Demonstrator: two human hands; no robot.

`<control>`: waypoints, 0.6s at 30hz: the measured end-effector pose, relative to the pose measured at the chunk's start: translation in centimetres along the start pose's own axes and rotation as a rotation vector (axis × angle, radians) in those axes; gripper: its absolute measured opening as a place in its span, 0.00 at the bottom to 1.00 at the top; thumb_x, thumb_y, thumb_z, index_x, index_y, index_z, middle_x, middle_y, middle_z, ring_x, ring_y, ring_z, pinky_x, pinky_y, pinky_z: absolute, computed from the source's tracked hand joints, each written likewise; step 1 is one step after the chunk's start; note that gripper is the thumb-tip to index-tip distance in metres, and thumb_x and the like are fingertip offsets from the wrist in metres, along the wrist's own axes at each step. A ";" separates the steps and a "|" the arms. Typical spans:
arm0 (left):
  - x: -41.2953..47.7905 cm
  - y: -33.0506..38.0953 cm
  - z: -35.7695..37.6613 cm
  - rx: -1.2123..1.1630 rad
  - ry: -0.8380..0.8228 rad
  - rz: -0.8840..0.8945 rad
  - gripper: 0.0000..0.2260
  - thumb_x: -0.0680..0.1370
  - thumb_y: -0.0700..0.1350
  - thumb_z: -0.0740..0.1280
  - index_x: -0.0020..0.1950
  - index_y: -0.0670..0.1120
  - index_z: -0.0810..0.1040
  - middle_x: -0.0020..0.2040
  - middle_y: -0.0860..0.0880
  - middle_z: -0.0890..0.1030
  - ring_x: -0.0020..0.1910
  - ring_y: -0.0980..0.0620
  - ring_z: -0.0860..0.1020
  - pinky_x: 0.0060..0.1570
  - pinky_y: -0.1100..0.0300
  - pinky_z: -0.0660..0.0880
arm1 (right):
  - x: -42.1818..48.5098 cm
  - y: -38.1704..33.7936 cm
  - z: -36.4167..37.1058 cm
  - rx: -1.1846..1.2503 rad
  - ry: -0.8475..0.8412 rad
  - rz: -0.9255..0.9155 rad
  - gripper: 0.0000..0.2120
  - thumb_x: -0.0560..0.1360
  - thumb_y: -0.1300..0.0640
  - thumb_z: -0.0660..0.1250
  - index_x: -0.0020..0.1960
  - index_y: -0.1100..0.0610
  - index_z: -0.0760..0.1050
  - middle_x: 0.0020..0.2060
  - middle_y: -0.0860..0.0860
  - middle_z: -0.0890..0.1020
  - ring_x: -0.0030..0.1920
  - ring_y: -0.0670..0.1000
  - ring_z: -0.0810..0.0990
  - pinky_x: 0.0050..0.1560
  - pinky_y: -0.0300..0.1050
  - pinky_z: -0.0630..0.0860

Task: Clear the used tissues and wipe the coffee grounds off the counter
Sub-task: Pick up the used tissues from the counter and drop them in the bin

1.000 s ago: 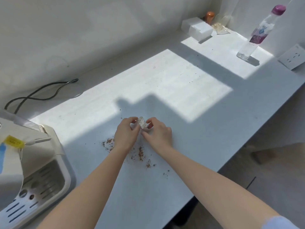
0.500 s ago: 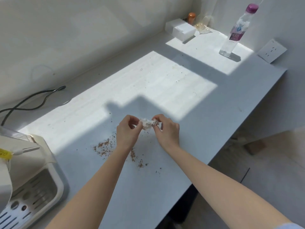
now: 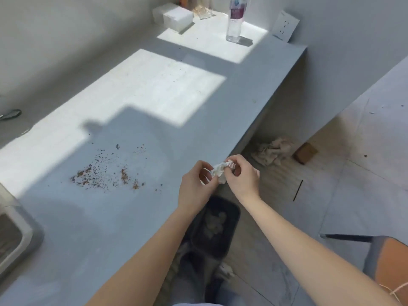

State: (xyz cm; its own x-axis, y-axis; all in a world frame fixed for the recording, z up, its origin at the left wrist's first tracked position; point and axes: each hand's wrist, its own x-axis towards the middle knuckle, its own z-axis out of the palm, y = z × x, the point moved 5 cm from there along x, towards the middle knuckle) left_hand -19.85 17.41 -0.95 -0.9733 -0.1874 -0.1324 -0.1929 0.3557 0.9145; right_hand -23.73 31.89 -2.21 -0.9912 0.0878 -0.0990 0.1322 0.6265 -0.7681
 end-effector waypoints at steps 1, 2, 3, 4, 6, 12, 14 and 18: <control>-0.9 -0.7 1.3 0.010 -0.026 -0.017 0.07 0.67 0.53 0.67 0.41 0.53 0.74 0.34 0.54 0.78 0.32 0.57 0.74 0.34 0.63 0.71 | -0.8 1.6 -0.4 0.002 -0.005 0.027 0.07 0.69 0.57 0.67 0.43 0.46 0.73 0.31 0.45 0.77 0.38 0.48 0.74 0.56 0.49 0.67; -1.7 -1.6 2.6 0.024 -0.052 -0.039 0.06 0.68 0.51 0.68 0.41 0.53 0.74 0.34 0.53 0.78 0.33 0.57 0.74 0.35 0.62 0.71 | -1.6 3.2 -0.6 -0.001 -0.015 0.057 0.07 0.69 0.57 0.67 0.42 0.46 0.73 0.29 0.44 0.76 0.36 0.48 0.74 0.56 0.50 0.68; -2.5 -2.8 3.8 0.033 -0.075 -0.067 0.04 0.69 0.49 0.68 0.41 0.52 0.74 0.35 0.53 0.78 0.33 0.57 0.74 0.36 0.62 0.72 | -2.4 4.8 -0.6 -0.006 -0.033 0.091 0.07 0.68 0.57 0.67 0.42 0.46 0.73 0.28 0.43 0.74 0.35 0.47 0.73 0.56 0.51 0.70; -3.2 -4.4 5.0 0.034 -0.094 -0.106 0.04 0.70 0.47 0.68 0.41 0.52 0.74 0.36 0.53 0.78 0.34 0.58 0.74 0.36 0.62 0.72 | -3.1 6.6 -0.3 -0.012 -0.060 0.126 0.06 0.68 0.57 0.67 0.41 0.47 0.74 0.26 0.43 0.74 0.33 0.46 0.73 0.55 0.51 0.71; -4.7 -8.3 7.1 0.024 -0.125 -0.220 0.04 0.70 0.44 0.68 0.41 0.52 0.75 0.37 0.53 0.79 0.34 0.59 0.75 0.36 0.66 0.71 | -4.8 10.2 0.9 -0.025 -0.123 0.207 0.05 0.68 0.57 0.67 0.41 0.48 0.74 0.27 0.43 0.74 0.33 0.45 0.74 0.55 0.51 0.71; -8.4 -19.0 11.5 0.065 -0.180 -0.503 0.04 0.70 0.43 0.67 0.41 0.53 0.76 0.35 0.54 0.78 0.33 0.58 0.76 0.34 0.67 0.71 | -9.2 19.5 5.9 -0.037 -0.263 0.434 0.05 0.69 0.55 0.70 0.43 0.48 0.75 0.31 0.41 0.77 0.38 0.47 0.76 0.56 0.52 0.71; -8.5 -21.7 12.5 0.091 -0.190 -0.573 0.05 0.71 0.43 0.67 0.42 0.53 0.75 0.36 0.53 0.78 0.37 0.52 0.77 0.37 0.61 0.71 | -9.7 21.4 7.6 -0.051 -0.278 0.475 0.05 0.69 0.55 0.70 0.43 0.49 0.76 0.31 0.41 0.77 0.40 0.48 0.77 0.56 0.52 0.71; -8.4 -25.1 14.4 0.126 -0.293 -0.704 0.18 0.74 0.46 0.66 0.64 0.48 0.70 0.59 0.48 0.79 0.56 0.48 0.77 0.53 0.56 0.72 | -9.9 23.8 10.2 -0.058 -0.322 0.534 0.10 0.71 0.52 0.69 0.51 0.47 0.75 0.38 0.42 0.79 0.45 0.49 0.78 0.57 0.54 0.71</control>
State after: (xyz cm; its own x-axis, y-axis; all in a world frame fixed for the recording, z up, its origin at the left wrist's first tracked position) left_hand -8.62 23.22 -28.27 -0.6061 -0.1637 -0.7784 -0.7739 0.3473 0.5296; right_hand -10.82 38.01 -26.02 -0.7391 0.1678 -0.6523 0.6005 0.6027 -0.5254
